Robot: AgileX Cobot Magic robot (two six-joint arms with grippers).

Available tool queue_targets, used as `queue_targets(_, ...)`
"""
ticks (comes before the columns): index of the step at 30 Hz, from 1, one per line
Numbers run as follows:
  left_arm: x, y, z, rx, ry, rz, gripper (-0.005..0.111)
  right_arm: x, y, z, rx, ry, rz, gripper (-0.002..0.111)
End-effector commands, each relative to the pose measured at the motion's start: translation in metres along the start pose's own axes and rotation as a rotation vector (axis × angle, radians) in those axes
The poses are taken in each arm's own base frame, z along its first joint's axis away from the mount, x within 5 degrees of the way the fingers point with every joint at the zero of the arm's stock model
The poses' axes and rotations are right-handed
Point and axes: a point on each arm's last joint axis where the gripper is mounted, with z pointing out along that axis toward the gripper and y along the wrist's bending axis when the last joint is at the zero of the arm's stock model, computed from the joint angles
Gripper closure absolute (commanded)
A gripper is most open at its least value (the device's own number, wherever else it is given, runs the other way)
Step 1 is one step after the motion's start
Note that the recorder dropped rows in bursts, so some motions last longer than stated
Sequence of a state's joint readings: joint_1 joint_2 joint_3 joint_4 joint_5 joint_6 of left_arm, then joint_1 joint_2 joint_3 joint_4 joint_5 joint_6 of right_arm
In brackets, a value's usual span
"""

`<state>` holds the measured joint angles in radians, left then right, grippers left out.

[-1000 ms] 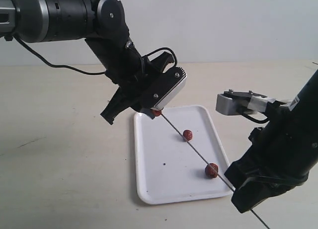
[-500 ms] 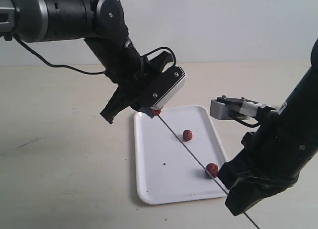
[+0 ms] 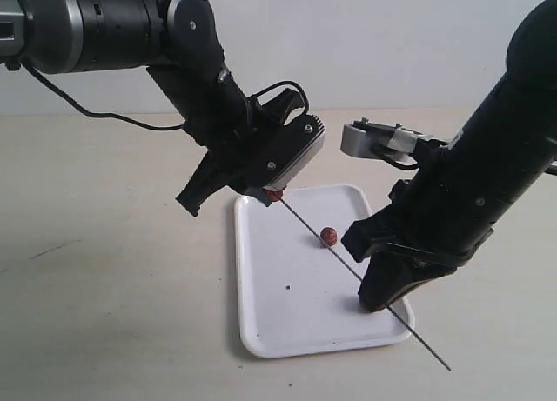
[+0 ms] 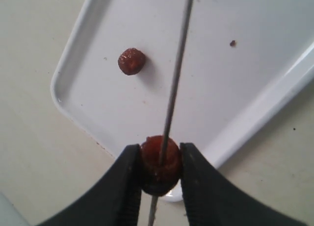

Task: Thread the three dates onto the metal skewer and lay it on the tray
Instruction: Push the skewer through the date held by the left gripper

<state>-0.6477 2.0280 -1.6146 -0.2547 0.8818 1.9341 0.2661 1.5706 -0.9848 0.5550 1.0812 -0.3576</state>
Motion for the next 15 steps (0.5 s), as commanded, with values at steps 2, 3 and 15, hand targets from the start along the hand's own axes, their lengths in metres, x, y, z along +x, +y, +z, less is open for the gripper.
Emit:
queue_targets(2, -0.003, 0.001, -0.005, -0.014, -0.015, -0.010, 0.078, -0.013, -0.001, 0.002, 0.005, -0.102, 0.005, 0.108)
queue_targets(3, -0.003, 0.001, -0.005, -0.014, -0.015, -0.010, 0.078, -0.014, -0.002, 0.001, 0.008, -0.114, 0.006, 0.108)
queue_targets(15, -0.005, 0.002, -0.005, -0.021, -0.032, -0.025, 0.078, -0.025, -0.006, 0.006, 0.018, -0.195, 0.037, 0.108)
